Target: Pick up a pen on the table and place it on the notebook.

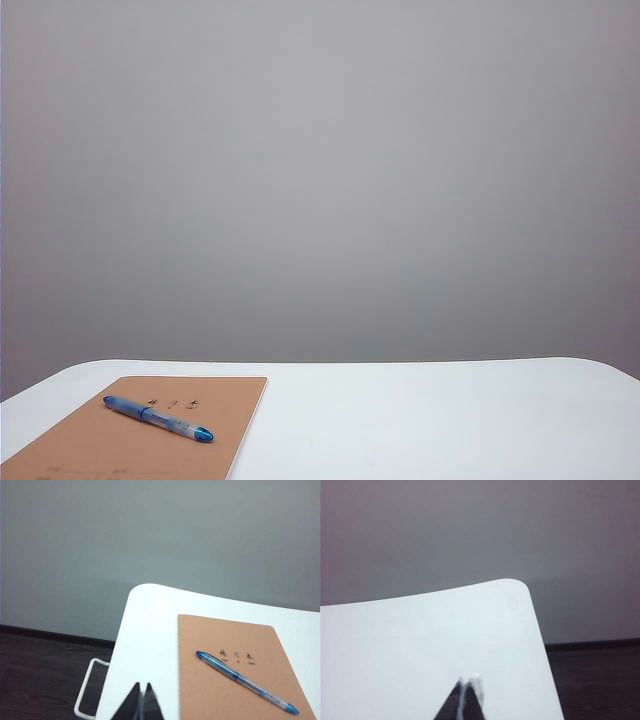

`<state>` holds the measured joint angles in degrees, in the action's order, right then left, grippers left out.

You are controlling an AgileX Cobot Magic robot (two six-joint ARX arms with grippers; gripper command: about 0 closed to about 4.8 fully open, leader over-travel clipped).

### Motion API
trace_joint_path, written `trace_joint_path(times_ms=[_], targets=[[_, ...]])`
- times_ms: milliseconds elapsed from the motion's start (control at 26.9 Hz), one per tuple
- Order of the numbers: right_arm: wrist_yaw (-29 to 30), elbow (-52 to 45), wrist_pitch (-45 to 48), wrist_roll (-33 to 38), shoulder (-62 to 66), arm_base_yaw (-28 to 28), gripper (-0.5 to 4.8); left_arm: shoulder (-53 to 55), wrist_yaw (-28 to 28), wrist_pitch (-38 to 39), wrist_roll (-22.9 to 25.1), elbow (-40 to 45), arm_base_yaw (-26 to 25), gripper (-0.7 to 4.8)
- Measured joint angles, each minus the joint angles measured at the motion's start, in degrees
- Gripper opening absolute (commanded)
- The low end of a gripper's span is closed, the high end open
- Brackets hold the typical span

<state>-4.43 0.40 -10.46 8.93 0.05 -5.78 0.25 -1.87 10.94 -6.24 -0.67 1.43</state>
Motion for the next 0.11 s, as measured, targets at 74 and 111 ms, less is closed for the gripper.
trace_joint_path(times_ms=[74,111], targets=[[0.0,0.0,0.0,0.0,0.0,0.0,-0.05,0.0,0.0,0.0,0.0,0.0,0.0,0.03],[0.0,0.0,0.0,0.0,0.0,0.0,-0.05,0.0,0.0,0.0,0.0,0.0,0.0,0.03]])
